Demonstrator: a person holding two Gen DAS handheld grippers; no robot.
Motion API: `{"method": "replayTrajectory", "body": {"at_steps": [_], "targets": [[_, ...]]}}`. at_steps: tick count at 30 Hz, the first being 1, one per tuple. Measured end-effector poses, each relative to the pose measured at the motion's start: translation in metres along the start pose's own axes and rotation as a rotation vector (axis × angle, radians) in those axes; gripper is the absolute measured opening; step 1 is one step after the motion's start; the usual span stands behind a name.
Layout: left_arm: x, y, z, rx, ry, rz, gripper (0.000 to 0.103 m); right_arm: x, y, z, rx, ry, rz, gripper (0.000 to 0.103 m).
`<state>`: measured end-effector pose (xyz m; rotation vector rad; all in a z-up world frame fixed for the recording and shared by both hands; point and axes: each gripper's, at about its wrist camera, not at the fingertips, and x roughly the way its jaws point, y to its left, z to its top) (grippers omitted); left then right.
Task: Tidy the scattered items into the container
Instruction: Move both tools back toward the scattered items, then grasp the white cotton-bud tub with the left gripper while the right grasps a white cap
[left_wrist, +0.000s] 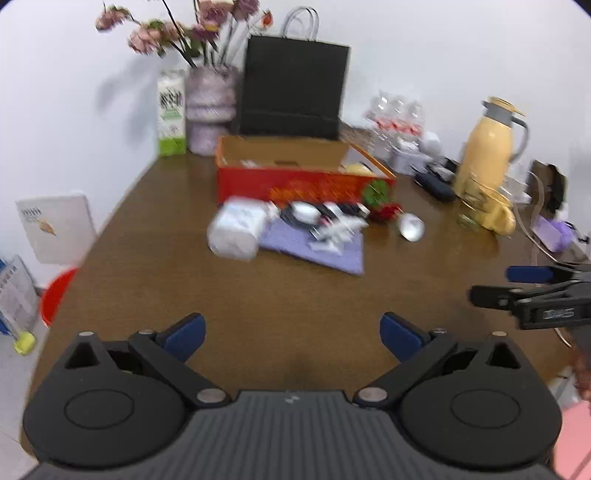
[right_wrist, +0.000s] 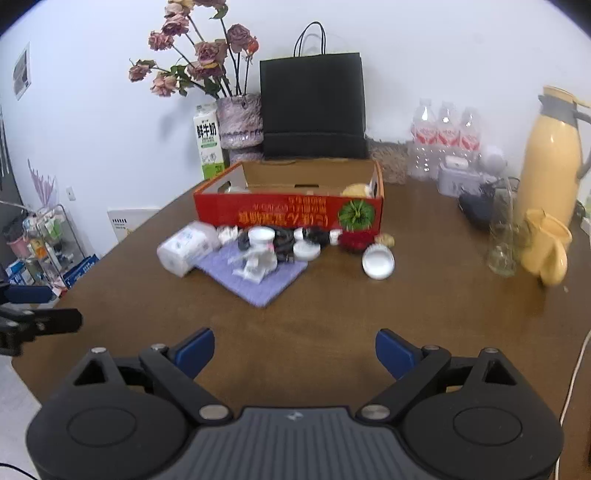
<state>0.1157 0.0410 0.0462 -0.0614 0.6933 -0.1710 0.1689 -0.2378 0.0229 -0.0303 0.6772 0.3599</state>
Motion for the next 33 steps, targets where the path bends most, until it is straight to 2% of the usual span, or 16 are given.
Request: {"method": "replayTrajectory", "body": {"at_steps": [2,4,6,11,17,19,24,26,27,30,33], "targets": [[-0.004,-0.003,-0.010,0.015,0.034,-0.045,0.103,-0.001,0.002,-0.012,-0.036,0.022,-0.032,0.094],[-0.003,-0.005,-0.020,0.012,0.053,-0.053,0.103,-0.005,0.005,-0.026,-0.078,0.031,-0.075,0.094],[0.000,-0.006,-0.032,0.009,0.064,-0.059,0.103,-0.010,0.006,-0.037,-0.073,0.023,-0.082,0.094],[0.020,-0.003,-0.058,-0.045,0.101,-0.003,0.103,-0.012,0.006,-0.065,0.019,0.014,0.013,0.094],[0.036,-0.003,-0.061,-0.021,0.087,0.010,0.103,-0.005,0.015,-0.078,-0.083,-0.079,-0.065,0.094],[0.041,0.002,-0.057,-0.022,0.070,0.034,0.103,0.000,0.009,-0.072,-0.052,-0.100,-0.079,0.094],[0.063,0.022,-0.027,-0.023,0.023,0.092,0.103,0.029,-0.022,-0.050,0.098,-0.073,-0.069,0.094],[0.074,0.029,-0.009,-0.014,-0.006,0.117,0.103,0.039,-0.033,-0.039,0.128,-0.094,-0.071,0.095],[0.082,0.033,0.002,-0.013,-0.013,0.134,0.103,0.045,-0.039,-0.033,0.137,-0.107,-0.078,0.103],[0.107,0.043,0.031,-0.004,-0.033,0.151,0.103,0.065,-0.051,-0.016,0.123,-0.168,-0.091,0.103],[0.135,0.047,0.053,0.048,-0.064,0.158,0.103,0.086,-0.063,0.000,0.116,-0.225,-0.086,0.103]]}}
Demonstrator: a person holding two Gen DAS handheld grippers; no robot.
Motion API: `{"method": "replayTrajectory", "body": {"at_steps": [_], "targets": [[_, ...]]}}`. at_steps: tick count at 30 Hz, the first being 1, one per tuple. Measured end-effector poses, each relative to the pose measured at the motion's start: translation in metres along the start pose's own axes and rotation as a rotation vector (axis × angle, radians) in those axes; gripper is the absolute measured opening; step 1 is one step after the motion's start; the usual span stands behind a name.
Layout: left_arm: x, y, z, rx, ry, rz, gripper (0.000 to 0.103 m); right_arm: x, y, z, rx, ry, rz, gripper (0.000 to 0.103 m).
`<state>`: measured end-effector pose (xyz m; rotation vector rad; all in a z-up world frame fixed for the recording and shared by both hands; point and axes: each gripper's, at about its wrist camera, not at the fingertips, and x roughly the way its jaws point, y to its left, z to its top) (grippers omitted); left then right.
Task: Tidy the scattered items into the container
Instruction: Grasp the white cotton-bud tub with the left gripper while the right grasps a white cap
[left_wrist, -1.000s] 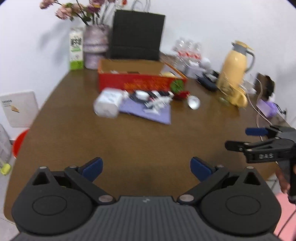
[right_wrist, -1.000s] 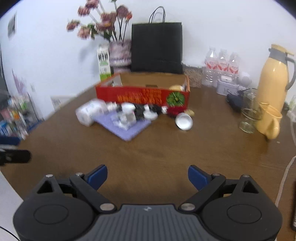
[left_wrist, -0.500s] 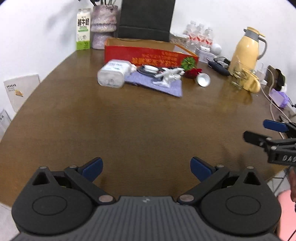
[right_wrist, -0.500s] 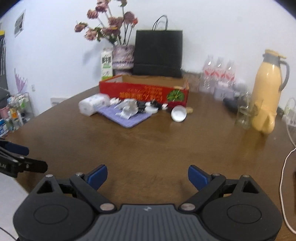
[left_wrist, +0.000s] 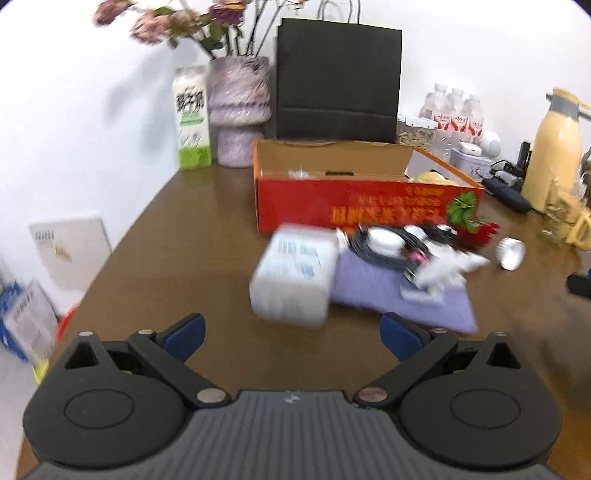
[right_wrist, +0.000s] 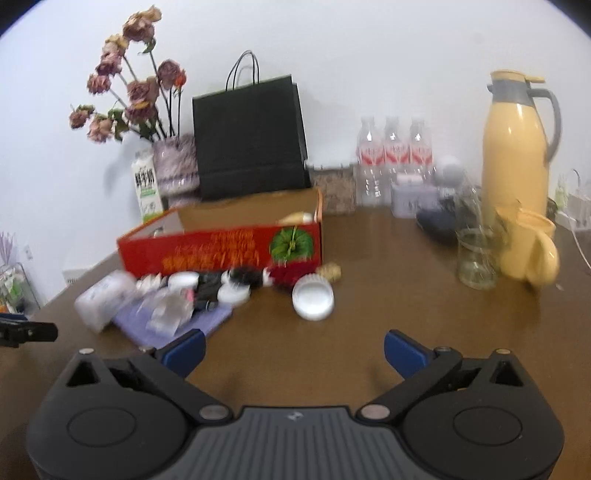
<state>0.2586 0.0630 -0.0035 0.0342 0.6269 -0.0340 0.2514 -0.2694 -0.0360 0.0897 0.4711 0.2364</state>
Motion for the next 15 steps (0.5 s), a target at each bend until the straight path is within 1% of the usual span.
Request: {"method": "replayTrajectory", "body": {"at_steps": [1,2,4,6,9,10,11,12,13,14,15], "targets": [[0.011,-0.001,0.007,0.026,-0.007,-0.008,0.103,0.009,-0.003,0.004,0.003,-0.004,0.011,0.103],[0.020,-0.004,0.011,0.042,-0.008,-0.010,0.103,0.018,-0.005,0.010,-0.001,0.016,0.009,0.103],[0.039,-0.008,0.017,0.080,-0.001,-0.027,0.103,0.044,-0.008,0.021,-0.011,0.101,-0.010,0.103],[0.054,-0.011,0.021,0.103,0.009,-0.046,0.102,0.066,-0.015,0.029,0.010,0.123,-0.011,0.098],[0.072,-0.010,0.025,0.105,0.023,-0.064,0.093,0.093,-0.020,0.035,0.022,0.131,-0.027,0.096],[0.078,-0.008,0.026,0.094,0.035,-0.067,0.088,0.103,-0.020,0.036,0.012,0.140,-0.042,0.095],[0.084,-0.004,0.026,0.081,0.047,-0.070,0.081,0.109,-0.019,0.036,0.007,0.146,-0.049,0.090],[0.089,-0.001,0.026,0.064,0.064,-0.079,0.077,0.118,-0.020,0.036,0.006,0.157,-0.049,0.077],[0.092,0.003,0.025,0.048,0.082,-0.091,0.070,0.127,-0.020,0.037,0.014,0.172,-0.049,0.069],[0.095,0.006,0.025,0.035,0.097,-0.106,0.068,0.131,-0.020,0.037,0.023,0.185,-0.043,0.054],[0.095,0.009,0.024,0.019,0.104,-0.125,0.067,0.137,-0.020,0.037,0.031,0.199,-0.028,0.039]]}}
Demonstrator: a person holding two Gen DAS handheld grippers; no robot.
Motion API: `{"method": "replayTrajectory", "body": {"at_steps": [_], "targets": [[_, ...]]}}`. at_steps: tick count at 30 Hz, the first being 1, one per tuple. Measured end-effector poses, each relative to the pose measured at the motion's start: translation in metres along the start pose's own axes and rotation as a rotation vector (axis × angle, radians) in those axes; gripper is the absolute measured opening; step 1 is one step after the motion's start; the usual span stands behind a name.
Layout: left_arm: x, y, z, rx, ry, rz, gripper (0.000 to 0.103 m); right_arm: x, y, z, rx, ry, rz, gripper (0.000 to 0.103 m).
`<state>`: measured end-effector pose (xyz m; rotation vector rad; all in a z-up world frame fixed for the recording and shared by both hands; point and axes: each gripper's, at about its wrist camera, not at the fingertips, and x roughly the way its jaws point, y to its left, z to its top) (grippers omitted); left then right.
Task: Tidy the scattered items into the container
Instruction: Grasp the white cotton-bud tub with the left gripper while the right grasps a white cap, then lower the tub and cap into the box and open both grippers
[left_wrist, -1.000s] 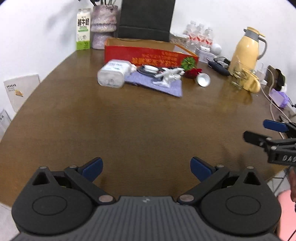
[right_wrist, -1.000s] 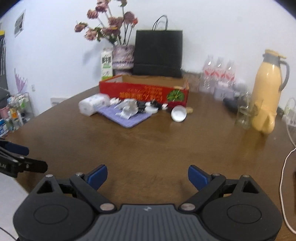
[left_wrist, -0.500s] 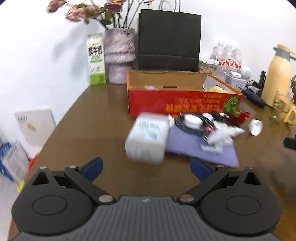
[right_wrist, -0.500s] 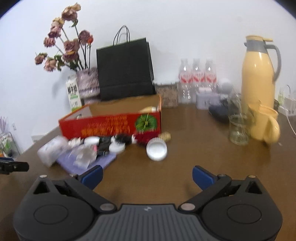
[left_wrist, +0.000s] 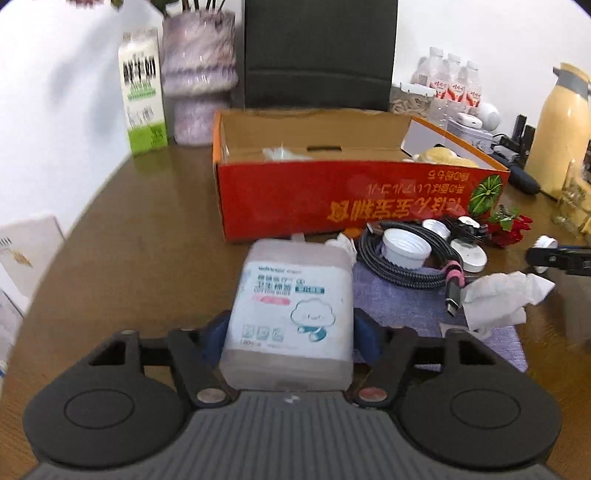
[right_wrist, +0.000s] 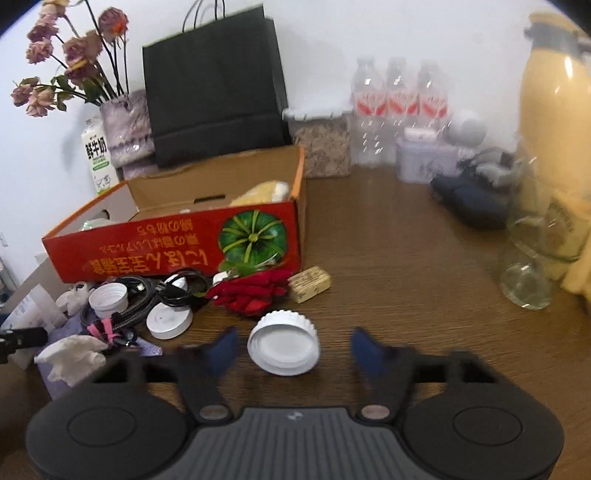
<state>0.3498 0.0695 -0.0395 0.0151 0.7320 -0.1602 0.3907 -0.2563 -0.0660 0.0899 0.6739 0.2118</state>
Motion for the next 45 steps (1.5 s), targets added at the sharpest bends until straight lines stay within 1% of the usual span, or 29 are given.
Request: {"method": "replayTrajectory", "body": {"at_steps": [2,3,5,8,9,11,14,16,19,21,24,28,30,32,34,36,39,42,44,45], "targets": [[-0.003,0.005,-0.001,-0.034,0.005,0.007,0.066,0.002,0.004,-0.002,-0.012,-0.002,0.004,0.039],[-0.006,0.007,-0.003,-0.054,0.006,0.023,0.066,0.002,0.008,-0.003,-0.032,-0.003,-0.006,0.039],[-0.013,0.009,-0.007,-0.090,0.007,0.054,0.066,-0.004,0.015,-0.007,-0.057,-0.007,0.001,0.039],[-0.038,0.012,-0.024,-0.149,-0.023,0.081,0.066,-0.023,0.025,-0.016,-0.087,-0.021,0.013,0.039],[-0.049,0.012,-0.032,-0.174,-0.032,0.085,0.066,-0.032,0.028,-0.020,-0.092,-0.027,0.014,0.039],[-0.068,0.012,-0.048,-0.231,-0.031,0.069,0.066,-0.050,0.033,-0.031,-0.082,-0.026,0.027,0.039],[-0.097,0.006,-0.069,-0.294,-0.027,0.064,0.066,-0.076,0.040,-0.053,-0.065,-0.006,0.054,0.039],[-0.114,-0.005,-0.080,-0.287,-0.020,0.054,0.066,-0.095,0.046,-0.069,-0.041,-0.002,0.077,0.039],[-0.133,-0.022,-0.091,-0.242,-0.021,0.030,0.066,-0.118,0.055,-0.086,-0.022,0.005,0.115,0.039],[-0.140,-0.031,-0.098,-0.208,-0.007,0.000,0.067,-0.131,0.063,-0.095,-0.036,0.007,0.126,0.039],[-0.151,-0.041,-0.109,-0.211,0.002,-0.039,0.067,-0.148,0.074,-0.108,-0.065,0.010,0.143,0.039],[-0.164,-0.052,-0.114,-0.189,-0.026,-0.098,0.067,-0.172,0.081,-0.116,-0.077,-0.007,0.159,0.039],[-0.165,-0.054,-0.112,-0.169,-0.044,-0.105,0.066,-0.180,0.081,-0.115,-0.076,-0.028,0.164,0.039],[-0.163,-0.052,-0.104,-0.157,-0.065,-0.089,0.066,-0.184,0.078,-0.110,-0.057,-0.043,0.179,0.039],[-0.160,-0.047,-0.091,-0.163,-0.080,-0.092,0.066,-0.186,0.074,-0.102,-0.027,-0.055,0.210,0.039],[-0.157,-0.041,-0.069,-0.164,-0.101,-0.101,0.066,-0.185,0.073,-0.090,-0.020,-0.070,0.230,0.039],[-0.150,-0.031,-0.022,-0.142,-0.152,-0.080,0.066,-0.178,0.074,-0.059,-0.062,-0.110,0.247,0.039],[-0.131,-0.018,0.041,-0.123,-0.182,-0.080,0.067,-0.165,0.079,-0.016,-0.141,-0.161,0.255,0.039],[-0.109,-0.009,0.083,-0.123,-0.182,-0.062,0.067,-0.147,0.085,0.020,-0.169,-0.179,0.277,0.039],[-0.094,-0.004,0.104,-0.125,-0.169,-0.058,0.067,-0.134,0.086,0.041,-0.159,-0.179,0.288,0.039]]}}
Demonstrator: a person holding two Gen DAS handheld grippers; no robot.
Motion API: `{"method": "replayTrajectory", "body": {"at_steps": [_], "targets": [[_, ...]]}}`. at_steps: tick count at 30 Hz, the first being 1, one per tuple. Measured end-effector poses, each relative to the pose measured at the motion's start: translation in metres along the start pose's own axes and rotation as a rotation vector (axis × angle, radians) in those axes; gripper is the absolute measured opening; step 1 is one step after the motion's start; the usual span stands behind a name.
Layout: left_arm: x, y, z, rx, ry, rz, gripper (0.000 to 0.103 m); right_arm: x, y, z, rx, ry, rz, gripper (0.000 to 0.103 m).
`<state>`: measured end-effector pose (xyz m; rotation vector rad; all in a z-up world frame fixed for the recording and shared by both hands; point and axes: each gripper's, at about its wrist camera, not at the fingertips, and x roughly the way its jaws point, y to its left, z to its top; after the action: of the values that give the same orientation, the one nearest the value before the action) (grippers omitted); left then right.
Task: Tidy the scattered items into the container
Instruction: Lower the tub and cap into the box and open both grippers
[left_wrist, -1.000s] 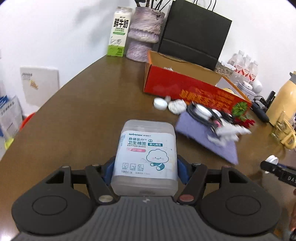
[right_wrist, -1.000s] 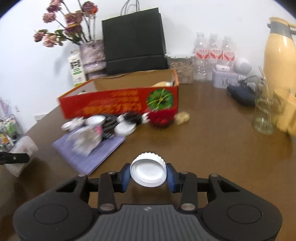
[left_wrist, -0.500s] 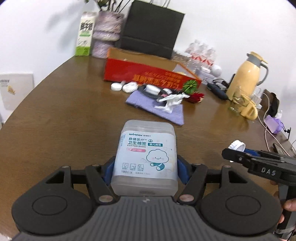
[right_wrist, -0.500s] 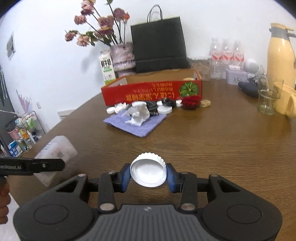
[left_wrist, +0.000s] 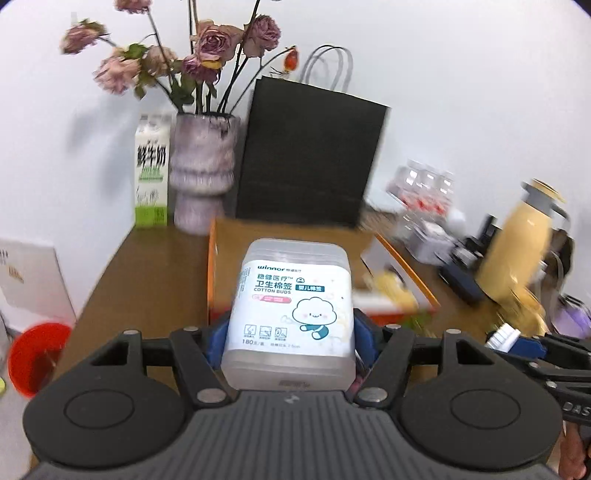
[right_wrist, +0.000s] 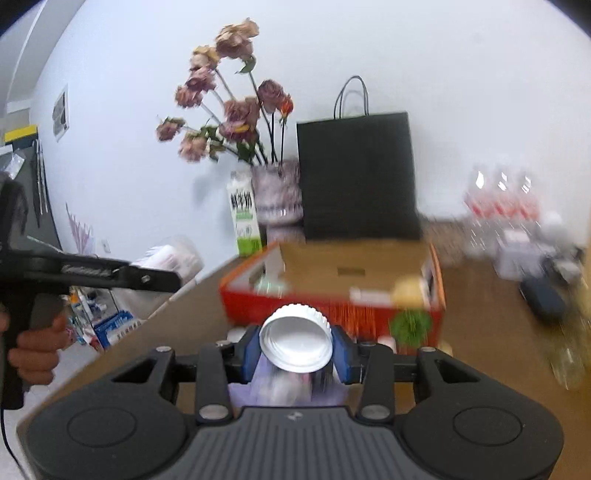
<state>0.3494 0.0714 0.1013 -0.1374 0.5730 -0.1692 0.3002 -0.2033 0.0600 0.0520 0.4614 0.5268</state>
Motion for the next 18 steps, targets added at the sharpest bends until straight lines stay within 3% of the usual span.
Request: {"method": "replayTrajectory", "body": {"at_steps": [4,9,13,16,18], "targets": [[0.089,0.005,0.054,0.008,0.101,0.062,0.067,0.080,-0.031,0.069,0.108,0.060,0.070,0.039],[0.195,-0.001,0.069,0.107,0.220,0.196,0.067,0.203,-0.064,0.124,0.201,0.208,0.047,0.039],[0.250,0.010,0.072,0.107,0.308,0.217,0.067,0.297,-0.092,0.131,0.342,0.353,0.015,0.039],[0.276,0.016,0.070,0.097,0.349,0.287,0.067,0.345,-0.096,0.123,0.317,0.432,-0.036,0.039],[0.285,0.022,0.069,0.064,0.380,0.262,0.069,0.368,-0.100,0.119,0.331,0.474,-0.044,0.040]]}}
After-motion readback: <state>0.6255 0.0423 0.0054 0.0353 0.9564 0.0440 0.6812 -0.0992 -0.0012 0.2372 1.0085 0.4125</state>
